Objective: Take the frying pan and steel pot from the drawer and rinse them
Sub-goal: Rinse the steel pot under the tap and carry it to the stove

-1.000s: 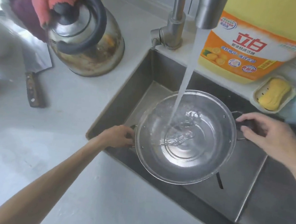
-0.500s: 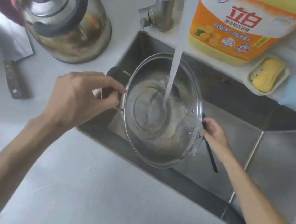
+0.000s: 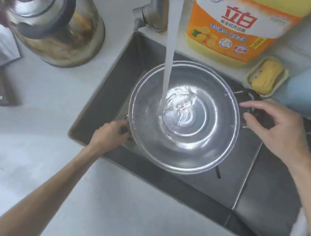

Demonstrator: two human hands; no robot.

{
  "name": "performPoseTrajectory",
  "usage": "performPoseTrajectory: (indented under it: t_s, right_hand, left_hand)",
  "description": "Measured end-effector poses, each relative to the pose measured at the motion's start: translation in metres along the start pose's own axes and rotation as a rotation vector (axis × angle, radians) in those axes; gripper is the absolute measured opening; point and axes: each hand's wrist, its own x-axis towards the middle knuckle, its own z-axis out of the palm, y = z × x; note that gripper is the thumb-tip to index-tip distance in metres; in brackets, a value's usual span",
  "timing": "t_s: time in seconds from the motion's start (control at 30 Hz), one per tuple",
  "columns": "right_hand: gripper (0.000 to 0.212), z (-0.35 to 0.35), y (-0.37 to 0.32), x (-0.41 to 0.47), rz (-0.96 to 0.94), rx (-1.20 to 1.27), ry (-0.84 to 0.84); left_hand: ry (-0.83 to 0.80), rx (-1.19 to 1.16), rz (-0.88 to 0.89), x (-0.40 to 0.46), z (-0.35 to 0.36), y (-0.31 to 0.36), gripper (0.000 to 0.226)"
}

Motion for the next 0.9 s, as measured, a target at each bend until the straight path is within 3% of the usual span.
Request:
performPoseTrajectory:
  t_s: [0.1,0.17,0.3,0.43,0.53,0.63,0.73,0.83,0.9]
  right_hand:
    - [0.017,0.015,0.02,-0.015,0.056,0.045,0.117]
    - [0.032,0.042,0.036,-0.025,0.242,0.147,0.167]
    - [0.039,0.104,0.044,-0.028,0.473,0.397,0.002]
    - [0.027,0.133,0.041,-0.016,0.589,0.502,-0.298]
    - [0.025,0.117,0.047,-0.004,0.516,0.411,-0.324]
    - [0.033,0.08,0.045,0.007,0.401,0.265,-0.206]
    - [0.034,0.044,0.028,0.009,0.231,0.116,-0.092]
    - [0.025,0.02,0.006,0.005,-0.004,0.059,0.074]
    - [0.017,0.015,0.004,0.002,-0.113,0.035,0.175]
  left_hand:
    - [0.297,-0.088,0.063,-0.01,-0.013,0.002,0.01]
    - [0.492,-0.033,0.245,-0.023,-0.034,0.0,0.01]
    - [0.709,0.051,0.593,-0.057,-0.084,0.022,0.015]
    - [0.591,-0.182,0.34,-0.056,-0.109,0.037,0.017]
    - [0.429,-0.136,0.126,-0.039,-0.109,0.009,0.019]
    - [0.172,0.006,0.035,-0.029,-0.081,-0.016,0.008]
    - [0.0,0.031,0.001,-0.016,-0.041,-0.027,0.012]
    - [-0.048,-0.179,0.053,-0.002,-0.015,-0.023,0.019]
    - [0.038,-0.282,0.1,0.003,-0.005,-0.015,0.025]
